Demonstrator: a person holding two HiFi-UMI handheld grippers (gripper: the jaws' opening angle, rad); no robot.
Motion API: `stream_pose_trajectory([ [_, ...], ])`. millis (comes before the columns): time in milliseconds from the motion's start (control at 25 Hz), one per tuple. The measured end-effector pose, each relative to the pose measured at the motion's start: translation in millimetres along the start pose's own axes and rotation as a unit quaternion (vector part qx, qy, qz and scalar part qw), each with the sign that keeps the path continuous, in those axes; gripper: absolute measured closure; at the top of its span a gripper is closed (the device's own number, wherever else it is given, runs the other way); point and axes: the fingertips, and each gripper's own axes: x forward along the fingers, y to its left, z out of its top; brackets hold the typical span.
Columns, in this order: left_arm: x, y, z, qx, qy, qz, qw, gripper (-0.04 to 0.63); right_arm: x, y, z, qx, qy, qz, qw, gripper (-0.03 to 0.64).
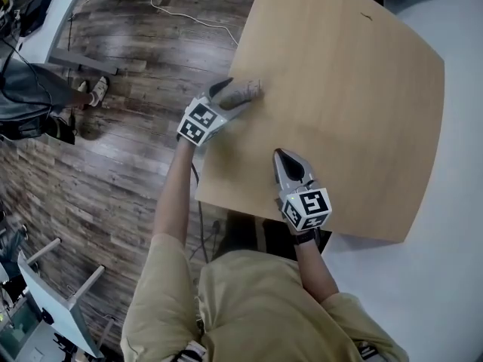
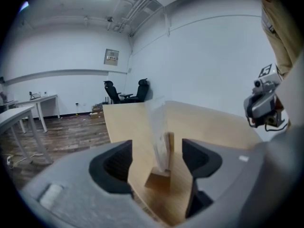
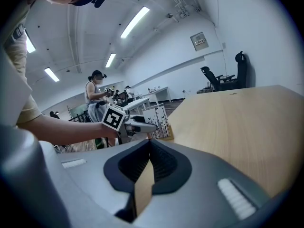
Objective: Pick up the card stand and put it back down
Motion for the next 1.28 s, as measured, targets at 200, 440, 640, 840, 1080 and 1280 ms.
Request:
stream_pose_trajectory([
  [200, -38.9, -7.0, 8.8, -0.033, 0.004, 0.062, 0.9975, 0.223, -22.0, 4.3, 14.1, -0.009, -0.015, 0.011, 1.000, 0.612],
  [440, -106.3, -63.4, 35.6, -0.082, -0.036, 0.137, 0.9865, 0.218, -69.2, 17.2, 32.4, -0.034, -0.038, 0.029, 0.998, 0.612],
  [640, -143.5, -146.0, 83.1, -0.097, -0.100, 0.186, 0.9726, 0.313, -123.9, 16.4, 43.5, -0.051, -0.059, 0.041, 0.996, 0.612],
  [840, -168.1, -230.6, 122.4, -0.096, -0.150, 0.206, 0.9622, 0.334, -168.7, 24.9, 58.3, -0.062, -0.096, 0.050, 0.992, 0.612],
  [1080, -181.5, -293.7, 138.5, -0.079, -0.127, 0.278, 0.9488, 0.428, -219.5, 37.4, 76.7, -0.089, -0.138, 0.064, 0.984, 0.612],
  [1280, -200.9, -335.6, 148.5, -0.088, -0.154, 0.320, 0.9307, 0.514, -255.4, 57.2, 74.3, -0.114, -0.148, 0.076, 0.979, 0.612],
])
